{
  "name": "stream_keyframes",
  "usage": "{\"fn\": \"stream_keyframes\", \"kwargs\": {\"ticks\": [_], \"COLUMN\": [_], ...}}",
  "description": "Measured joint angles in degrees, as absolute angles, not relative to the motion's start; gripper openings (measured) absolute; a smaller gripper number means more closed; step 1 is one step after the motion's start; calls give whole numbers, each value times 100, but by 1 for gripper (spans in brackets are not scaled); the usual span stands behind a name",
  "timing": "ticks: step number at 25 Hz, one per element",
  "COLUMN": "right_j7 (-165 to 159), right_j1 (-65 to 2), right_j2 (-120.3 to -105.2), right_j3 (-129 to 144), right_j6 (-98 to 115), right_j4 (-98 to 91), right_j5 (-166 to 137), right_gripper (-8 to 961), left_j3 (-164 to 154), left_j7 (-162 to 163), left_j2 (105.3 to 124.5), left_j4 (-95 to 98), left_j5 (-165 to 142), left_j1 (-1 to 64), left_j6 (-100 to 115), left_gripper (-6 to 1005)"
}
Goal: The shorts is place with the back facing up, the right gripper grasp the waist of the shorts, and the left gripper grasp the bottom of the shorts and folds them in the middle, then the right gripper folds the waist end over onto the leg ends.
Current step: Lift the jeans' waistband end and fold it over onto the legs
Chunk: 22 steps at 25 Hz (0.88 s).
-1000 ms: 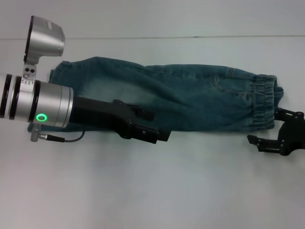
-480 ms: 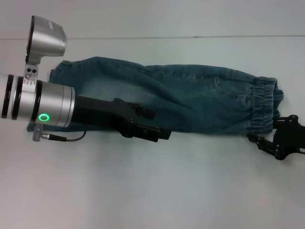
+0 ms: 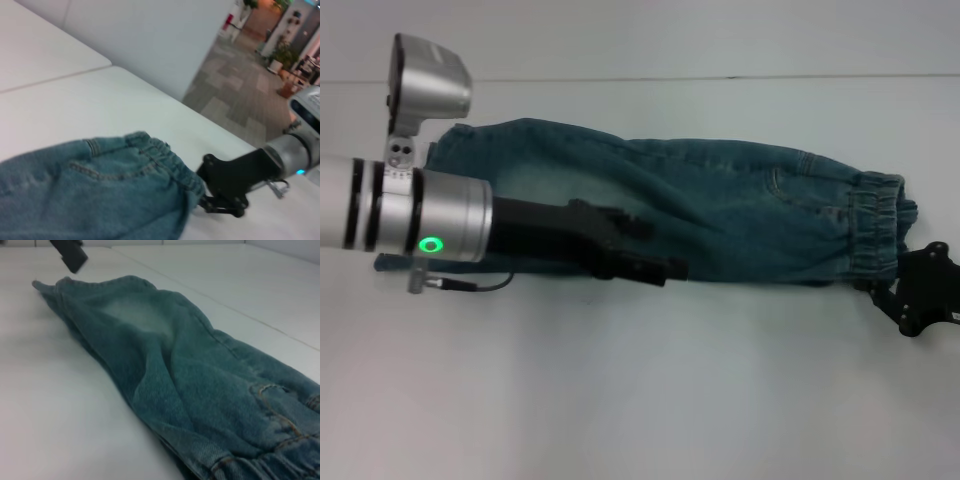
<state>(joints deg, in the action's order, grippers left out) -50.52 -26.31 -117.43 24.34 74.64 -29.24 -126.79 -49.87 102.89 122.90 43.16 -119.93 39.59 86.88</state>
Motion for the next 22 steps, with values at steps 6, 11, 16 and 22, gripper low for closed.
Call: {"fn": "stream_keyframes", "kwargs": {"ticks": [6,11,16,22], "right_j7": [-5827,-6398,-6839,-7402], "right_j1": [-2352,-2263,-2252,-2288], "right_j2": [-12035,-12055,-12048,-12030], "right_j3": [2493,2495,2586,2840], "right_j6": [8108,8745,9221,9597], "right_j4": [-4205,-4968,-5568,-6300], "right_j5": [-12664,-12665,-12531,-12342], "right_gripper": [62,62,62,62], "left_j3": [-5082,-5118,-5121,-5124], "left_j7": [9926,8907,8152,7403], "left_j2": [12440,12446,12462,12463], "left_j4": [3973,3028,2308,1337], "left_j5": [-11406,-10295,-9777,-9286], "left_j1": [3954,3996,4167,4457], "left_j6": [7737,6738,6264,5707], "left_gripper": [842,821,637,268]}}
